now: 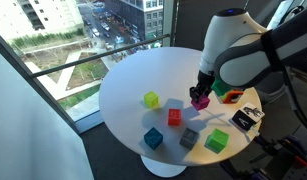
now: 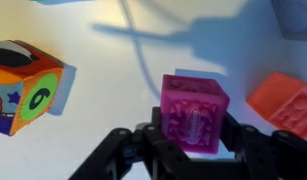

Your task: Pick up the pink block and put it on the orange block

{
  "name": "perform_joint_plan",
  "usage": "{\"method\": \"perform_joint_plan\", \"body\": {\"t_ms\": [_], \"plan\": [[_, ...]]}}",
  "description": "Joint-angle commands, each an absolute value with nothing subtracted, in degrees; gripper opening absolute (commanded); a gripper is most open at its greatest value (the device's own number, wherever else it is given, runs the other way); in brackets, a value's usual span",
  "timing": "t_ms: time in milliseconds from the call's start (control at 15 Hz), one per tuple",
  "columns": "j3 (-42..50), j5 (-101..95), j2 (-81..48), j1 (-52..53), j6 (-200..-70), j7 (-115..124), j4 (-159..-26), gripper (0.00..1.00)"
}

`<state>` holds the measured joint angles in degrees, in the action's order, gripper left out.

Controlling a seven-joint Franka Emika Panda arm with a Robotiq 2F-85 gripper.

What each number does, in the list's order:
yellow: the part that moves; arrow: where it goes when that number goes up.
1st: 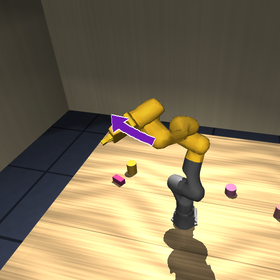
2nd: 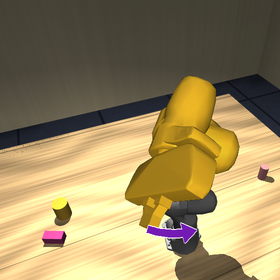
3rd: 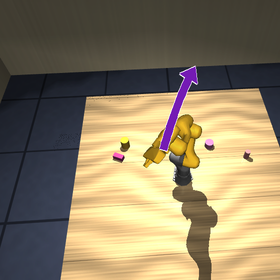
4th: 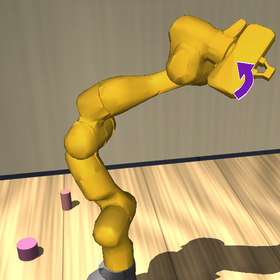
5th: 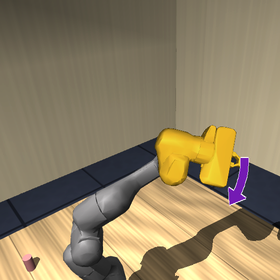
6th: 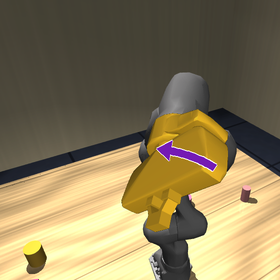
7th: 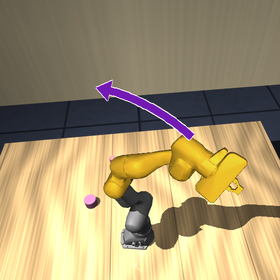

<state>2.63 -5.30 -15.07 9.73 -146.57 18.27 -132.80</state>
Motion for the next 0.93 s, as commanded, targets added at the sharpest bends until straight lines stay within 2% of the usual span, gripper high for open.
{"method": "perform_joint_plan", "body": {"t_ms": [0, 867], "plan": [[0.87, -6.37, -12.05, 9.46, -143.95, 17.24, -132.63, 0.31], [-4.85, -4.25, -10.62, 9.06, -144.75, 8.17, -133.28, 0.31]]}}
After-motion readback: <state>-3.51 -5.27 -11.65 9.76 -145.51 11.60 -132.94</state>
